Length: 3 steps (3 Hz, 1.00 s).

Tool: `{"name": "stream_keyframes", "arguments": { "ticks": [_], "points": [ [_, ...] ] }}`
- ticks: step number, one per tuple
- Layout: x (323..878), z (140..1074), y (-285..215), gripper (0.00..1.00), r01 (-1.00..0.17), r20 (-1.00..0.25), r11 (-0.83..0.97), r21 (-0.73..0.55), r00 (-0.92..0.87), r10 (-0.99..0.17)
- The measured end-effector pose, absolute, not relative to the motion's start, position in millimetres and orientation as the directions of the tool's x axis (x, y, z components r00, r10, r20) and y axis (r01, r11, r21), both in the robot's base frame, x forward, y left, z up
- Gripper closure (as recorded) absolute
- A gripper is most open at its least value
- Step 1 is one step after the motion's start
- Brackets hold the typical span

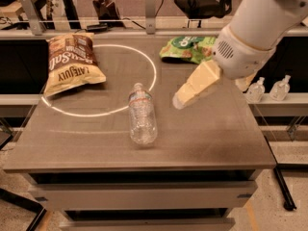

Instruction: Place water bottle upright

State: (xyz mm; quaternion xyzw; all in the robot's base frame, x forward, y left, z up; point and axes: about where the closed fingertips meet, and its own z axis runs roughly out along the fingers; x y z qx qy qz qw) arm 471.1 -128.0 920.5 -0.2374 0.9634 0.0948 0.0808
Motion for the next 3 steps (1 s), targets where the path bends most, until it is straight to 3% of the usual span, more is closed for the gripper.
{"name": "stream_keyframes", "arguments": {
  "ticks": [3],
  "points": [
    [465.7,892.9,-59.9,0.0,-0.58,-0.13,0.812,0.063,-0.812,-0.569]
  ]
}}
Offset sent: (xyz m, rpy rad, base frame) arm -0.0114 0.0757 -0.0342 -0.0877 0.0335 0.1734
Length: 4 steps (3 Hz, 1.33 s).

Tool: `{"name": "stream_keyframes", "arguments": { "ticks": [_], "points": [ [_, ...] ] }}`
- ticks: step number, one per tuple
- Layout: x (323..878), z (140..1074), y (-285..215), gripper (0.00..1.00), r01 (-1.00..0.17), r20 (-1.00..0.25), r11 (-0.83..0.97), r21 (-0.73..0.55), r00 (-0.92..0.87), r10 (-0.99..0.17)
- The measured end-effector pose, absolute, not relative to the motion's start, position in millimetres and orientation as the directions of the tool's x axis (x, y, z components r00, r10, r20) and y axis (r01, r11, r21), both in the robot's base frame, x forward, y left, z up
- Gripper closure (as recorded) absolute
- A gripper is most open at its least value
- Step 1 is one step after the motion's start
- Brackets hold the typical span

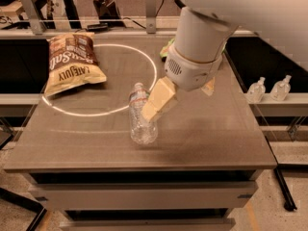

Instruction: Place water bottle upright

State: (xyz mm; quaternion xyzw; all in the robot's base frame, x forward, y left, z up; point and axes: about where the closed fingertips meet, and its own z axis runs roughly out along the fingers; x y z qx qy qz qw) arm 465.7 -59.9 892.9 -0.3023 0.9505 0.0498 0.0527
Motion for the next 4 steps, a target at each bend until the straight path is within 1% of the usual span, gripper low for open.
{"name": "stream_keyframes", "arguments": {
  "ticks": [2,4],
  "points": [
    [492.5,876.1,-22.8,0.0,-0.525,-0.052,0.85,-0.046,-0.849,-0.527],
    [508.3,863.1,2.9,0.0,-0.434,-0.004,0.897,-0.085,-0.9,-0.435]
  ]
}}
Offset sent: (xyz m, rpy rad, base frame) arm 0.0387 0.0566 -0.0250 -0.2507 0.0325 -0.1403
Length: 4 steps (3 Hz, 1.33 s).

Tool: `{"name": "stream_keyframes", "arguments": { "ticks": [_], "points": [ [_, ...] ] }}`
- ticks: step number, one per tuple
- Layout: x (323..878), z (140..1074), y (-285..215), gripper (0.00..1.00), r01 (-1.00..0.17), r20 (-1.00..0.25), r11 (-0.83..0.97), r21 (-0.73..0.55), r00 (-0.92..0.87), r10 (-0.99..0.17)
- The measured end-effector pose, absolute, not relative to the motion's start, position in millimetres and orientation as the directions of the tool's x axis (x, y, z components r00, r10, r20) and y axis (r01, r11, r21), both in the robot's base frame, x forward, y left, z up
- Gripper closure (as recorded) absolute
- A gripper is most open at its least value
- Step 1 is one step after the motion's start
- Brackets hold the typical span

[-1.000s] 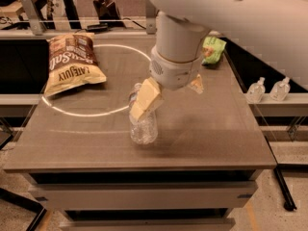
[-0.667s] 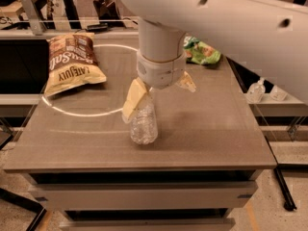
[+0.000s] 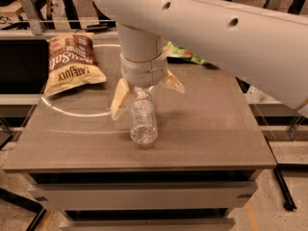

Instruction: Place water bottle upright

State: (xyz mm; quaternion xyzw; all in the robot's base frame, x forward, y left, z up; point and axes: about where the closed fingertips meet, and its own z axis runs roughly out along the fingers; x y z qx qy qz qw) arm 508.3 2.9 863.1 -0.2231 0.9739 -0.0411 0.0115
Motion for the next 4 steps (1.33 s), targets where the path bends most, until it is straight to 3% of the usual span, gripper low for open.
{"name": "stream_keyframes", "arguments": {
  "ticks": [2,4],
  "points": [
    [507.3,851.0,13.5,0.0,-0.391,0.014,0.918,-0.063,-0.92,-0.391],
    [499.9,836.6,23.6,0.0,-0.46,-0.001,0.886,-0.052,-0.888,-0.461]
  ]
}}
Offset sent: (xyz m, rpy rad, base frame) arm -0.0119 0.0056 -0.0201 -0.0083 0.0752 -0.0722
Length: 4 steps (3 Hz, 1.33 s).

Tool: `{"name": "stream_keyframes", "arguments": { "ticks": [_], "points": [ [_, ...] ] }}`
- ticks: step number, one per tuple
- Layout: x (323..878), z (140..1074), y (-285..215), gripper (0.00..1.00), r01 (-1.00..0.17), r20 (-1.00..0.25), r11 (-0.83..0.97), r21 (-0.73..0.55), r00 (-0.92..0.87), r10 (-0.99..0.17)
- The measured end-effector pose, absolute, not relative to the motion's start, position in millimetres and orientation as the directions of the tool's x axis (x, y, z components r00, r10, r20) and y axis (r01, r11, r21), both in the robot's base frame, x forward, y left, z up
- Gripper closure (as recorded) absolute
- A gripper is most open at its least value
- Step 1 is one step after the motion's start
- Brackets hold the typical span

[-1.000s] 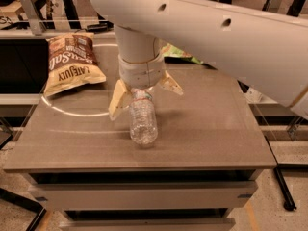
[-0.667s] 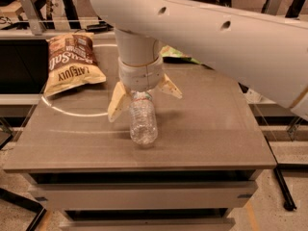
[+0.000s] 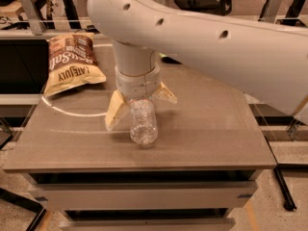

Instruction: Place water bottle upright

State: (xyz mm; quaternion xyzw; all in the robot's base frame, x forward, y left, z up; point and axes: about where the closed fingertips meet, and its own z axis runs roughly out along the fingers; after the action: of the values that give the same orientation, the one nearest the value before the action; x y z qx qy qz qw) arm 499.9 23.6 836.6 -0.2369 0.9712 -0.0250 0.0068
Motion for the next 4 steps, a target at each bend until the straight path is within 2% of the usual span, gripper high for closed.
{"name": "stream_keyframes", "arguments": {
  "ticks": [1,4],
  "points": [
    [504.8,834.7,27.8,0.18,-0.502,-0.018,0.862,-0.074,-0.863,-0.504],
    [510.9,833.0,13.3,0.87,-0.545,-0.022,0.832,-0.109,-0.835,-0.55]
  ]
}}
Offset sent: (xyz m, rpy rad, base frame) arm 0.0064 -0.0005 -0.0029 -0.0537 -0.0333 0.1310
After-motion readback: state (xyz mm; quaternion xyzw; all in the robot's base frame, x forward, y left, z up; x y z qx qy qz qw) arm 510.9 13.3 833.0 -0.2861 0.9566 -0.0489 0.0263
